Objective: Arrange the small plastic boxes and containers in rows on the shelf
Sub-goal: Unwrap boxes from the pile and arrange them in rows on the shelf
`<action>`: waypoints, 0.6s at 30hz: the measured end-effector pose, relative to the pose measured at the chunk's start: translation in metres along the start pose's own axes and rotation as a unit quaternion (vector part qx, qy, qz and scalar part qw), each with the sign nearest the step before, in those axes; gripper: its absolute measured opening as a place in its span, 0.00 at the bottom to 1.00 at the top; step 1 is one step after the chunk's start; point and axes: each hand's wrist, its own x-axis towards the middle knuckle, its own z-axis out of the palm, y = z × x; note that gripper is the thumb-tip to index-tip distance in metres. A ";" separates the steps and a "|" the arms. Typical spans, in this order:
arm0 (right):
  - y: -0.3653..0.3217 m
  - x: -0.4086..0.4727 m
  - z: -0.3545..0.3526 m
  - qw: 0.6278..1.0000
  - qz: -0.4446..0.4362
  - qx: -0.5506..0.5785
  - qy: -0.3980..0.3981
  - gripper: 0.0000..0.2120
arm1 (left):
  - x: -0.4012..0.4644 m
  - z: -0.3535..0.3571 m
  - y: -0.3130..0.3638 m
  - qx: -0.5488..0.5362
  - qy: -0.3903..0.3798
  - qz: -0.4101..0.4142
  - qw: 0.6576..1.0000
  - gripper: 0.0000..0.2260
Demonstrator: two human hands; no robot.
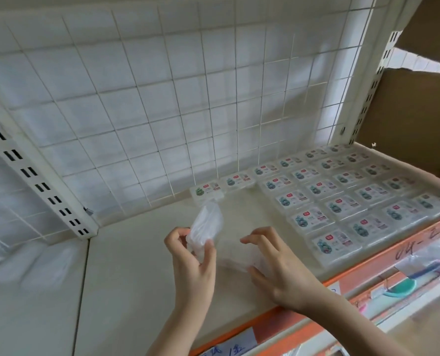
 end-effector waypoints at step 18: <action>-0.036 0.048 0.008 0.912 0.113 0.389 0.062 0.24 | -0.003 -0.004 0.000 0.013 -0.060 0.155 0.986 0.14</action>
